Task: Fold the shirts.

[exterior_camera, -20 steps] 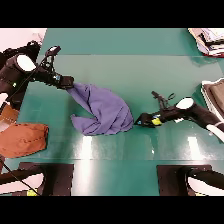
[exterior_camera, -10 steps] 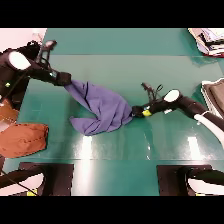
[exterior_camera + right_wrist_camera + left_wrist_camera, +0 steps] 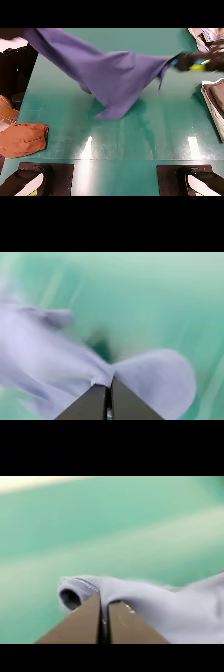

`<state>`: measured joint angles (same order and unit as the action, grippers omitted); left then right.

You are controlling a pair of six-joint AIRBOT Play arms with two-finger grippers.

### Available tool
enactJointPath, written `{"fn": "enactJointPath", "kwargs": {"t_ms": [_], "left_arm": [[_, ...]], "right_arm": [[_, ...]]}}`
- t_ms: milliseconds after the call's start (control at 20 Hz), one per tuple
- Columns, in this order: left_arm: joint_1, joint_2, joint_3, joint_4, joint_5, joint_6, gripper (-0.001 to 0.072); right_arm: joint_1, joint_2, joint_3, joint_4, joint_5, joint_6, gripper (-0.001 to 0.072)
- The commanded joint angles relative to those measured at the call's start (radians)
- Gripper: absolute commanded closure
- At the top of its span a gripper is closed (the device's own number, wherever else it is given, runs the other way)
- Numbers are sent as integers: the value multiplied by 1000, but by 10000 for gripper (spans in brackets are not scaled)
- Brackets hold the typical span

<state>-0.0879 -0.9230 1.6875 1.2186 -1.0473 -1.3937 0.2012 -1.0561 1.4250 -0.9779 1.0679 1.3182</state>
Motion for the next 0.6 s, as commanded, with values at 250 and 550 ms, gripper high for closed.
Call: {"fn": "enactJointPath", "kwargs": {"t_ms": [250, 550], "left_arm": [[1, 137, 315, -56, 4, 0, 683], [1, 134, 359, -59, -173, -1, 684]], "right_arm": [[-144, 200, 377, -21, 19, -3, 698], [-277, 127, 646, -18, 163, -9, 698]]}}
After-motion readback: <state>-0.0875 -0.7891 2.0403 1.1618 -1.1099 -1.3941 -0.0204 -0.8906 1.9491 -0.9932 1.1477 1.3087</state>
